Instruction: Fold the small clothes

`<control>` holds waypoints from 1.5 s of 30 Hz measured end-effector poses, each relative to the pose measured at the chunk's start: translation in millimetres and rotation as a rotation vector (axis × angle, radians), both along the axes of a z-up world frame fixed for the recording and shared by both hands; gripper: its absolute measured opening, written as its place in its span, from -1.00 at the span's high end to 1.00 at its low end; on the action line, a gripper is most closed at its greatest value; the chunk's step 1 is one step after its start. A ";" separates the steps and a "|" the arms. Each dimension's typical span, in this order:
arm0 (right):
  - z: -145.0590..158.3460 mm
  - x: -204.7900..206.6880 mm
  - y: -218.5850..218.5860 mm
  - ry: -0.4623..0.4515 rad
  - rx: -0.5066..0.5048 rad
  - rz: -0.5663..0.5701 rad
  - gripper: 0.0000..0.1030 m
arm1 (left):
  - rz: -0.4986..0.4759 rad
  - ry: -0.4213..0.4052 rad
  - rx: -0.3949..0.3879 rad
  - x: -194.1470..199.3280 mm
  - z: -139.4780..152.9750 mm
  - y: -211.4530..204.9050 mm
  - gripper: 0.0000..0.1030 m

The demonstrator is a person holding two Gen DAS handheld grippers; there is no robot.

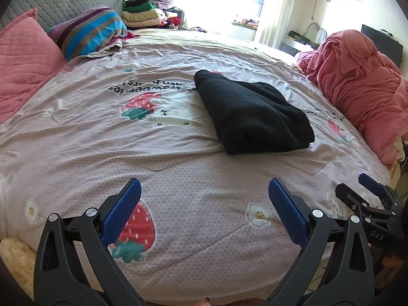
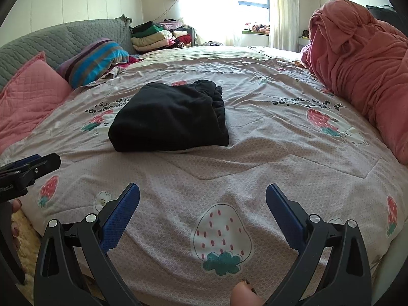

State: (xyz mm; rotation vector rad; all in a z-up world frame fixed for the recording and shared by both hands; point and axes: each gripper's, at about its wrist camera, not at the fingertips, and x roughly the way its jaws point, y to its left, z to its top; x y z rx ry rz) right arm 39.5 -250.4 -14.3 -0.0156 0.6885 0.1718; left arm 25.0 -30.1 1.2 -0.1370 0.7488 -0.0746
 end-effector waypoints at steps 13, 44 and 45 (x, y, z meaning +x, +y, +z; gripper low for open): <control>1.2 0.5 2.0 0.000 0.000 0.006 -0.91 | 0.045 0.011 0.013 -0.2 -2.1 8.3 -0.82; -4.8 1.8 2.3 0.019 -0.002 0.004 -0.91 | 0.058 0.011 0.025 -1.3 -1.9 10.1 -0.82; -4.6 1.4 1.9 0.017 -0.002 0.005 -0.91 | 0.059 0.010 0.024 -1.5 -2.0 10.6 -0.82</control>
